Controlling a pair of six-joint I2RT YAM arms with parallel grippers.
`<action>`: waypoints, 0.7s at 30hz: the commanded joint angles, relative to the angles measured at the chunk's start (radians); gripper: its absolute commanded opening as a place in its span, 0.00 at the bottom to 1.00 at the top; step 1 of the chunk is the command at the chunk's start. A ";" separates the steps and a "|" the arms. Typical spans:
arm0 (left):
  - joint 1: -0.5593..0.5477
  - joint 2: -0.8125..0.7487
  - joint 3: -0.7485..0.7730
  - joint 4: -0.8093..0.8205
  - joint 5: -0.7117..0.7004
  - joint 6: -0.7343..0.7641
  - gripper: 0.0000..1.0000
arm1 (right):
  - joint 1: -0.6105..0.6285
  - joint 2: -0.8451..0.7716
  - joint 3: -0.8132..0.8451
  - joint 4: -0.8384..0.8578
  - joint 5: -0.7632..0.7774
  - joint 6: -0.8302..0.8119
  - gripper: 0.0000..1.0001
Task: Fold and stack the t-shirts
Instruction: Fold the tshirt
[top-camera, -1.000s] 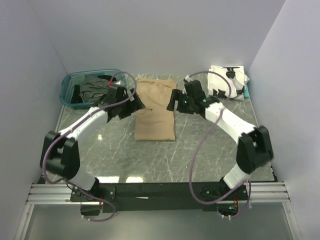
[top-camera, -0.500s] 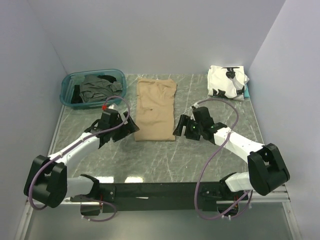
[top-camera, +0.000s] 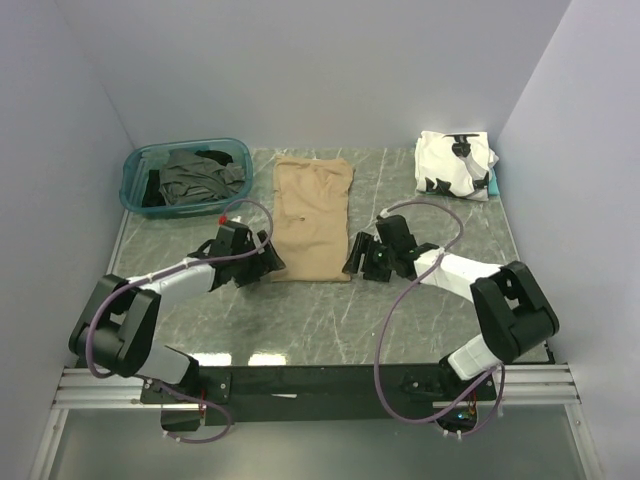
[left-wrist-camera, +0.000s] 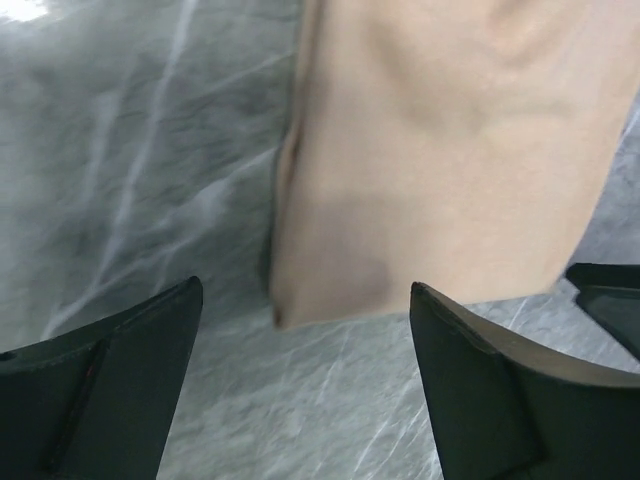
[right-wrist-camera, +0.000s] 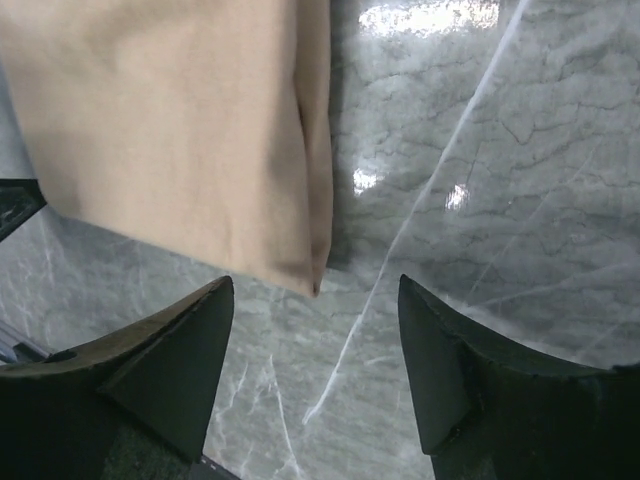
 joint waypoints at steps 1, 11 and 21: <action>-0.023 0.067 0.018 0.048 0.033 0.026 0.91 | 0.014 0.029 0.035 0.064 -0.016 0.013 0.71; -0.051 0.188 0.068 0.008 0.013 0.021 0.47 | 0.023 0.155 0.054 0.085 -0.044 0.021 0.44; -0.053 0.153 0.004 -0.009 0.007 0.009 0.45 | 0.044 0.135 0.006 0.059 -0.010 0.019 0.42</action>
